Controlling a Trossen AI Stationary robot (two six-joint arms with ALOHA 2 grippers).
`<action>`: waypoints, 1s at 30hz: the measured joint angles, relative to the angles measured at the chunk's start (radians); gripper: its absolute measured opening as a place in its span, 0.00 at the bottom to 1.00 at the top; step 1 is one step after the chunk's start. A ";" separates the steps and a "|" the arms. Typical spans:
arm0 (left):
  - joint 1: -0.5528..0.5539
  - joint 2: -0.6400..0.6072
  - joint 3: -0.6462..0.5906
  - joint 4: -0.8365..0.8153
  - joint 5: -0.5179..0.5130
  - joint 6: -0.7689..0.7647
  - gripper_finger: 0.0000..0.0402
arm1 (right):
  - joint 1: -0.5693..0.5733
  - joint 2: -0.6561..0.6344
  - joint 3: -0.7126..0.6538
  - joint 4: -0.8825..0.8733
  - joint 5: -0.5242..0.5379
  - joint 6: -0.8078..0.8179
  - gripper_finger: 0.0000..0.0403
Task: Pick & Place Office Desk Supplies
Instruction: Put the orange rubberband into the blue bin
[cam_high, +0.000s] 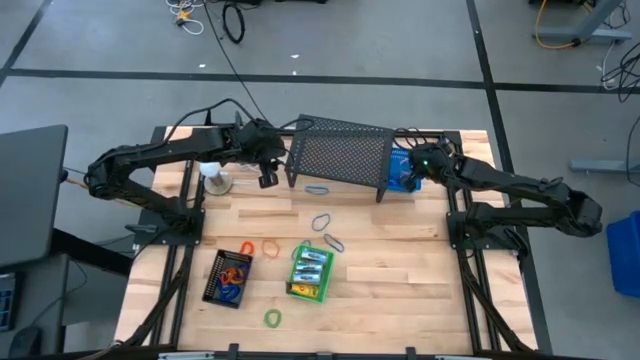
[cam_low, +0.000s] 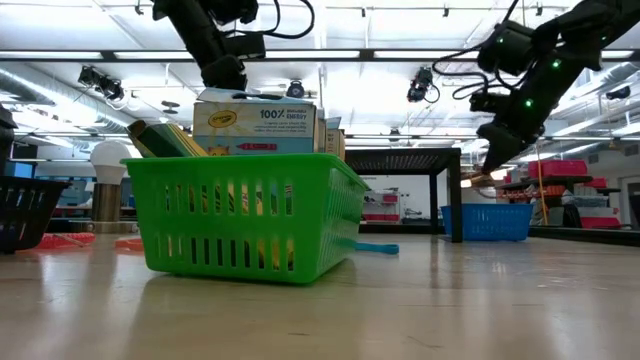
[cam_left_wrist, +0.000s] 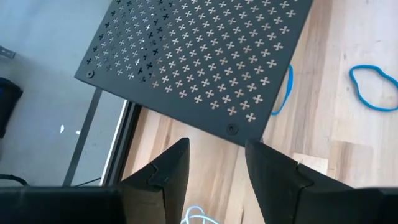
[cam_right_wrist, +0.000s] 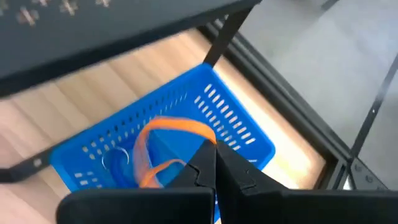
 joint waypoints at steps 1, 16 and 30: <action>0.000 0.000 0.000 0.000 0.000 0.001 0.41 | -0.005 0.009 0.000 -0.007 -0.008 0.000 0.00; 0.000 0.001 0.000 0.000 -0.007 0.000 0.41 | -0.090 0.226 0.000 0.042 -0.123 -0.039 0.00; 0.000 0.001 0.000 -0.001 -0.007 0.004 0.41 | -0.107 0.232 0.000 0.107 -0.125 -0.069 0.24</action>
